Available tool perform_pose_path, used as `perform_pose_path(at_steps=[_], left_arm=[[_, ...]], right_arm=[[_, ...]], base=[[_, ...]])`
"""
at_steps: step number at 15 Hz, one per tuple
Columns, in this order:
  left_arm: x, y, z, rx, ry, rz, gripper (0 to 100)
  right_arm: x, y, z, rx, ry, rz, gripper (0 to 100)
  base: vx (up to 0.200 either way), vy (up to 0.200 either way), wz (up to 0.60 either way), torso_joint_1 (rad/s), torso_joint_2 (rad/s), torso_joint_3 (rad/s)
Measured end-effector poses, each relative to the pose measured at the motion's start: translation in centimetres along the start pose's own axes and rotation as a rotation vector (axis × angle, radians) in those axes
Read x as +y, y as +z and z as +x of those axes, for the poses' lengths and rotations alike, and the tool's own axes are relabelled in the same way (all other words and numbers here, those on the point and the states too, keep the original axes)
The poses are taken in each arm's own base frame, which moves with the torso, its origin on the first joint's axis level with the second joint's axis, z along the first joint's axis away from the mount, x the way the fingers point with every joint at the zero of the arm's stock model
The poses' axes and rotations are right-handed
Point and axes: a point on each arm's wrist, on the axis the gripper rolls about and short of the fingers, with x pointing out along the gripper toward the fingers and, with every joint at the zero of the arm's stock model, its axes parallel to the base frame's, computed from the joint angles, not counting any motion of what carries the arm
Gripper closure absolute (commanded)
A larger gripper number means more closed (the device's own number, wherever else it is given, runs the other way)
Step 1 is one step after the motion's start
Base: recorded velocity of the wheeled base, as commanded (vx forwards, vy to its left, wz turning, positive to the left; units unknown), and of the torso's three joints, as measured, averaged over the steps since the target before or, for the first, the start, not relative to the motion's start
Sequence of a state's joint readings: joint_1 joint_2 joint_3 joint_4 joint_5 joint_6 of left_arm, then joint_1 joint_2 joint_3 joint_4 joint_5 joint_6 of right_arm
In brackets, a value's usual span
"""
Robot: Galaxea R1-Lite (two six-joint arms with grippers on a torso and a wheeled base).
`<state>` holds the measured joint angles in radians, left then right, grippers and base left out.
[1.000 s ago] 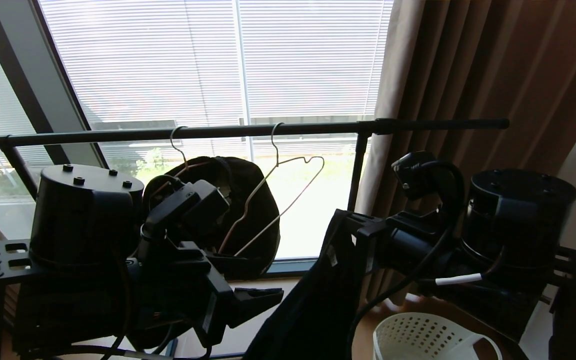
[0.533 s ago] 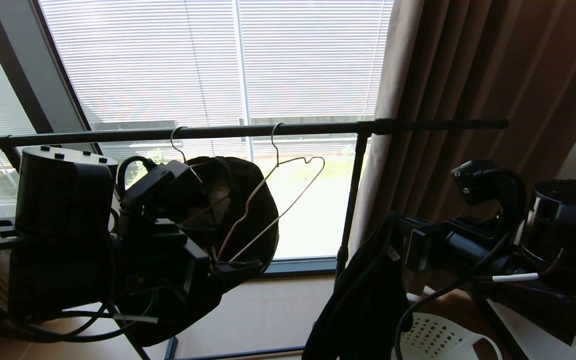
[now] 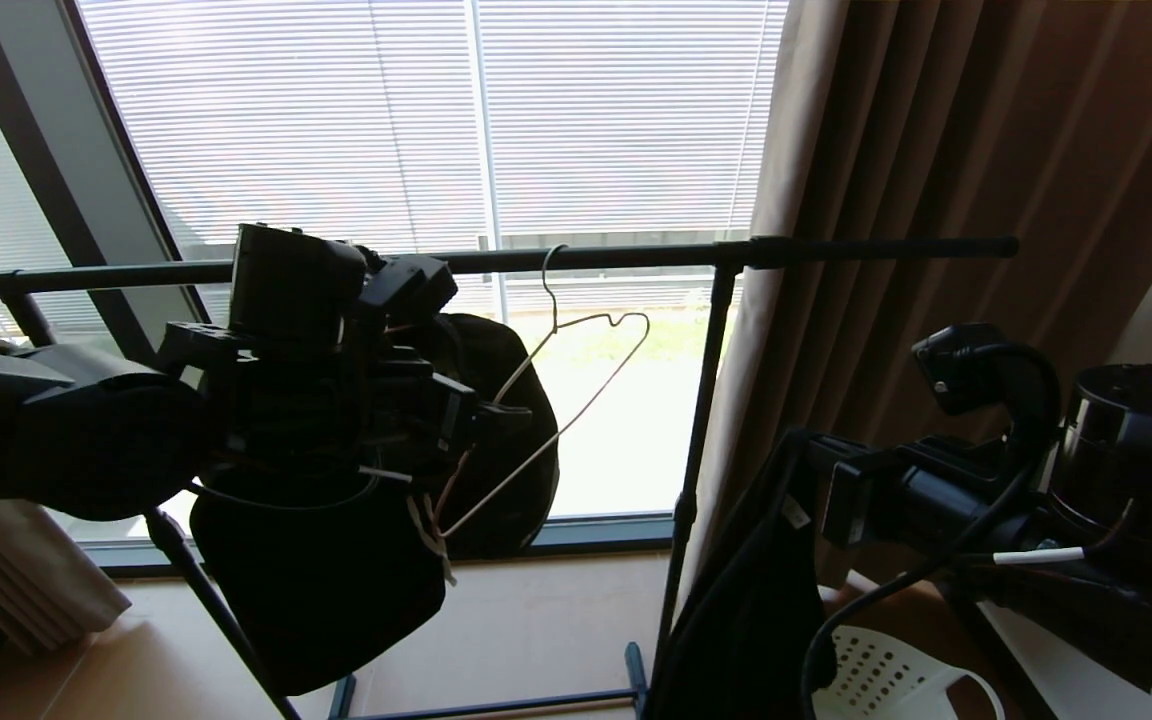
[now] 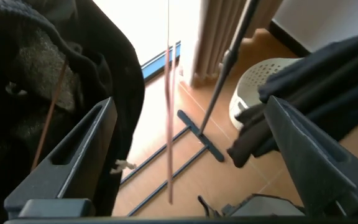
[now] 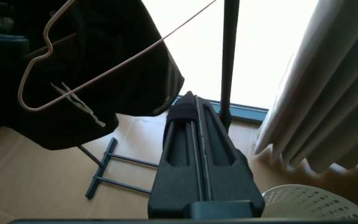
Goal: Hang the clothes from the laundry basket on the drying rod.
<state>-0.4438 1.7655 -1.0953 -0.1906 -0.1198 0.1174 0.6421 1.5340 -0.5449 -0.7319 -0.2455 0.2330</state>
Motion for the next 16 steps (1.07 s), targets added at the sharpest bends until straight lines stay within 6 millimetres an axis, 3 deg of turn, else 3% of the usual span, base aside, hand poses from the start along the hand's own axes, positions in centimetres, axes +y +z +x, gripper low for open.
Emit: perform_pose_path(at_steps=[5,16], left_arm=[[0.8,-0.3,4.0,0.04,0.035,0.0,0],[0.7,-1.1,5.8,0.07,0.043,-0.005,0]], right_arm=[[0.0,0.0,-0.1,-0.001,-0.001,-0.005,100],[0.0,0.0,-0.3,-0.005,0.0,-0.007,100]], base=[[0.0,0.0,0.0,0.0,0.0,0.0],[0.0,0.0,0.0,0.0,0.0,0.0]])
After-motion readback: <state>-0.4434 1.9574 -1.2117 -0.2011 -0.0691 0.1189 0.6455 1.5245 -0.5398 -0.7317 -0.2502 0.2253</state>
